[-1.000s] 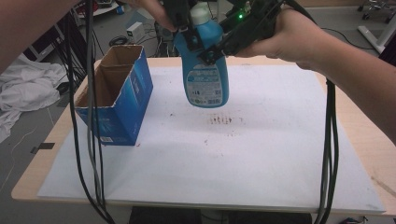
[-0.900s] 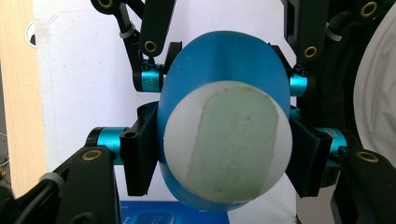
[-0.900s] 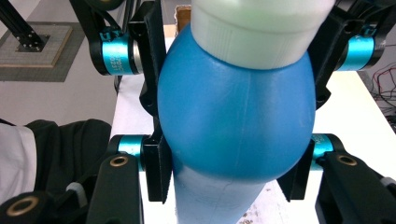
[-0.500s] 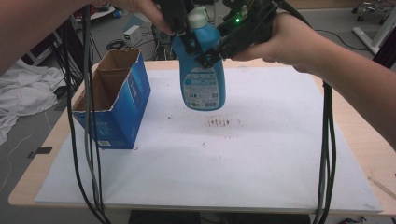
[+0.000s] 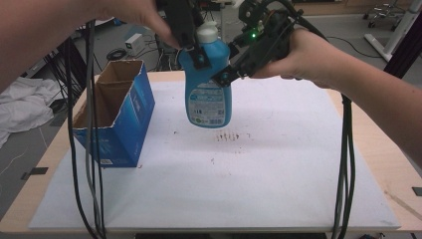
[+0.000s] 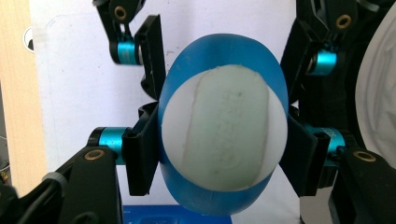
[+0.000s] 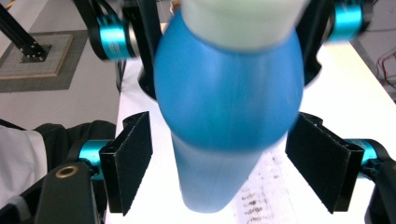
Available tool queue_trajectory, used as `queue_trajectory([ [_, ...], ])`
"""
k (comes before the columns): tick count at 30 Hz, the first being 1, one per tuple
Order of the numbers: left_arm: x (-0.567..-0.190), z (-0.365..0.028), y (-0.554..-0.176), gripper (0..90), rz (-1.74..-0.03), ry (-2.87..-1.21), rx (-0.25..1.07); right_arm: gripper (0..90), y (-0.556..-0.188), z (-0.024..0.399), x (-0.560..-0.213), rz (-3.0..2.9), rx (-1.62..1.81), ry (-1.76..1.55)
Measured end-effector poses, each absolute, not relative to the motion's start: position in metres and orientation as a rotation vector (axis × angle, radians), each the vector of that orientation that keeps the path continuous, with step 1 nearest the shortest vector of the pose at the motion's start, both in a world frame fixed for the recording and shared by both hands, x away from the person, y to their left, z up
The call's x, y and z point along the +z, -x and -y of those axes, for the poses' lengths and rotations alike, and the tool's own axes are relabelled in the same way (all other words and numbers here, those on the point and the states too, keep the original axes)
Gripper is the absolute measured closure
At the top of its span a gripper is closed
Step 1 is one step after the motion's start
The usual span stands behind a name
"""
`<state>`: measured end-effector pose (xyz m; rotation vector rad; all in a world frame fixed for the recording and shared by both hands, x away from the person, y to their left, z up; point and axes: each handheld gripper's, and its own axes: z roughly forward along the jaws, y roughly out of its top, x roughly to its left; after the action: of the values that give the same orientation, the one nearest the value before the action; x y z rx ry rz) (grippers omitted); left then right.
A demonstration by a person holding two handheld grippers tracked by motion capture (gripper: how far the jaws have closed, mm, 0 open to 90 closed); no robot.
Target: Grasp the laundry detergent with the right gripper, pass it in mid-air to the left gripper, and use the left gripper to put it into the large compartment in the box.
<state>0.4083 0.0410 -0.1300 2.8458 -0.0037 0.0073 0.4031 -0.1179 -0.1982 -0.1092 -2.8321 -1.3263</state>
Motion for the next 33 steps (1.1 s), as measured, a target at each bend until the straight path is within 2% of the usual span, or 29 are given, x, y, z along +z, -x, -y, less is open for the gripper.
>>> queue_trajectory([
  [1, -0.129, -0.042, -0.409, 37.7, 0.0, -2.845, 0.005, 16.9, -0.403, 0.121, -0.201, 2.831, -1.304, 0.128],
  [2, -0.129, -0.042, -0.409, 37.7, 0.0, -2.845, 0.005, 16.9, -0.403, 0.121, -0.201, 2.831, -1.304, 0.128],
  [3, -0.128, -0.044, -0.408, 37.7, -0.012, -2.842, 0.008, 13.3, -0.404, 0.124, -0.204, 2.852, -1.254, 0.171],
  [18, -0.12, -0.065, -0.406, 37.7, -0.127, -2.827, 0.037, 13.3, -0.411, 0.168, -0.236, 2.942, -1.035, 0.338],
  [33, -0.103, -0.114, -0.4, 37.8, -0.349, -2.787, 0.105, 13.2, -0.423, 0.21, -0.262, 2.95, -0.88, 0.504],
])
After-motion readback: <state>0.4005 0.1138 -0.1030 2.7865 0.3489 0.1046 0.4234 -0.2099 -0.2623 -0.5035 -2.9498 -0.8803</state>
